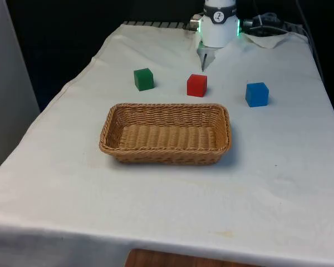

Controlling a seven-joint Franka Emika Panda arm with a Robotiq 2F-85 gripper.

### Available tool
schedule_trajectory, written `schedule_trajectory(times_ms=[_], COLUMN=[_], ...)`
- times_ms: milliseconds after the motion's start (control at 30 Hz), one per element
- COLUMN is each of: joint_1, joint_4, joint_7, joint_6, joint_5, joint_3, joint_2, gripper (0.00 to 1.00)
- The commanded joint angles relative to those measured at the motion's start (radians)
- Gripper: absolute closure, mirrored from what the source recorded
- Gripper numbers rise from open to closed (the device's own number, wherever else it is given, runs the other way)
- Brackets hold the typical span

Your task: Pick up the blue cube and place it into the basket.

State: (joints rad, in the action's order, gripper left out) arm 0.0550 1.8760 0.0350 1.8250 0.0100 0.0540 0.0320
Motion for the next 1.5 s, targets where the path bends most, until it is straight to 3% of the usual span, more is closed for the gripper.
schedule_trajectory(times_ms=[0,533,567,733,867,900,1100,1200,1467], joint_1=[0.004,0.002,0.001,0.002,0.002,0.001,-0.001,-0.001,0.000], joint_4=[0.024,0.193,0.177,0.254,0.312,0.302,0.387,0.394,0.488], joint_7=[-0.013,-0.066,-0.055,-0.080,-0.095,-0.083,-0.098,-0.094,-0.087], joint_6=[0.012,0.070,0.053,0.102,0.137,0.121,0.191,0.187,0.280], joint_5=[-0.014,-0.074,-0.063,-0.083,-0.084,-0.075,-0.075,-0.074,-0.040], joint_3=[-0.004,-0.043,-0.041,-0.054,-0.066,-0.063,-0.068,-0.068,-0.065], joint_2=[-0.022,-0.138,-0.126,-0.174,-0.203,-0.197,-0.232,-0.230,-0.267], gripper=[0.00,0.00,0.00,0.00,0.00,0.00,0.00,0.00,0.00])
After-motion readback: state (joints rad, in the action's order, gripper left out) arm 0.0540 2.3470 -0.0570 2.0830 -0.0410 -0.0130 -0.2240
